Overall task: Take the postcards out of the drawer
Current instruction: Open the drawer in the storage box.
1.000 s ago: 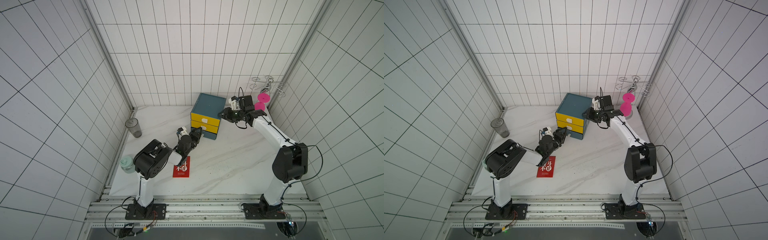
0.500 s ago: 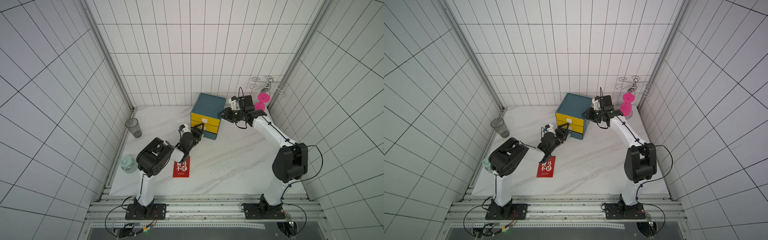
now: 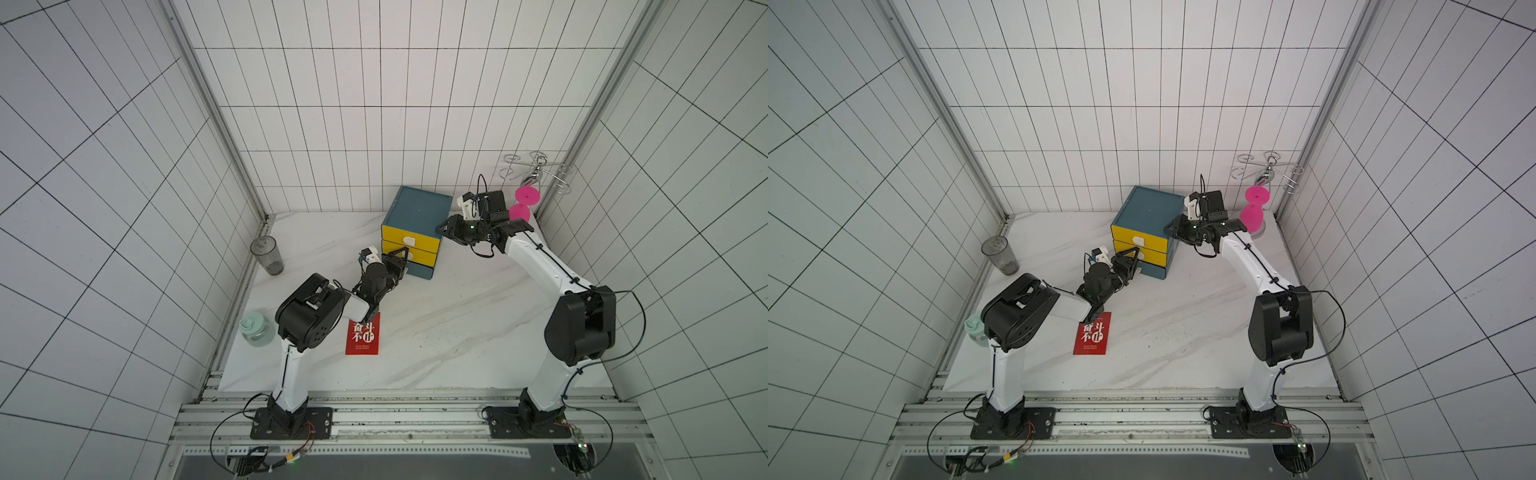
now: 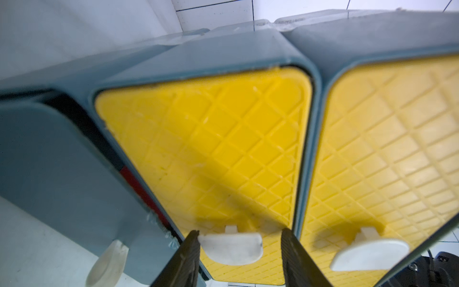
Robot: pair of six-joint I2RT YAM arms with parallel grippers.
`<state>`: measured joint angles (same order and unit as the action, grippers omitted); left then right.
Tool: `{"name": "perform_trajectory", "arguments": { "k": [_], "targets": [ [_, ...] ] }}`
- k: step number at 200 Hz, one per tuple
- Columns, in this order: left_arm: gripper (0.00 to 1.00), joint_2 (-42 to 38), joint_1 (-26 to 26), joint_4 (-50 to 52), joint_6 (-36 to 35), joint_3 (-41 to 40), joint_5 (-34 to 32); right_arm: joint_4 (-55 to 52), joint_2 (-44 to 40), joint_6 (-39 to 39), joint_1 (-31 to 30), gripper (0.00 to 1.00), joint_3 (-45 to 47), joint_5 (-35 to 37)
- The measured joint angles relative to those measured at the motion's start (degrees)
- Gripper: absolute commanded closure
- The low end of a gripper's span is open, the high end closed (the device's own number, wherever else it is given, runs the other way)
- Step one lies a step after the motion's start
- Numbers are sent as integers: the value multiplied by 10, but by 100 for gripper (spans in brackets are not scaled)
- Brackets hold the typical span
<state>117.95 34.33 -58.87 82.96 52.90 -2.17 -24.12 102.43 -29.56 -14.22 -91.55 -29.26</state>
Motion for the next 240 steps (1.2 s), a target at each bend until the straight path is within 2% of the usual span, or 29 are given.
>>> {"name": "perform_trajectory", "arguments": {
  "k": [39, 85, 240],
  "targets": [
    [63, 1, 0, 5, 0, 0, 3, 0, 0, -2, 1, 63, 0, 0],
    [65, 0, 0, -9, 6, -10, 3, 0, 0, -2, 3, 63, 0, -1],
    [65, -149, 34, -78, 38, -246, -21, 0, 3, -13, 3, 64, -1, -3]
  ]
}}
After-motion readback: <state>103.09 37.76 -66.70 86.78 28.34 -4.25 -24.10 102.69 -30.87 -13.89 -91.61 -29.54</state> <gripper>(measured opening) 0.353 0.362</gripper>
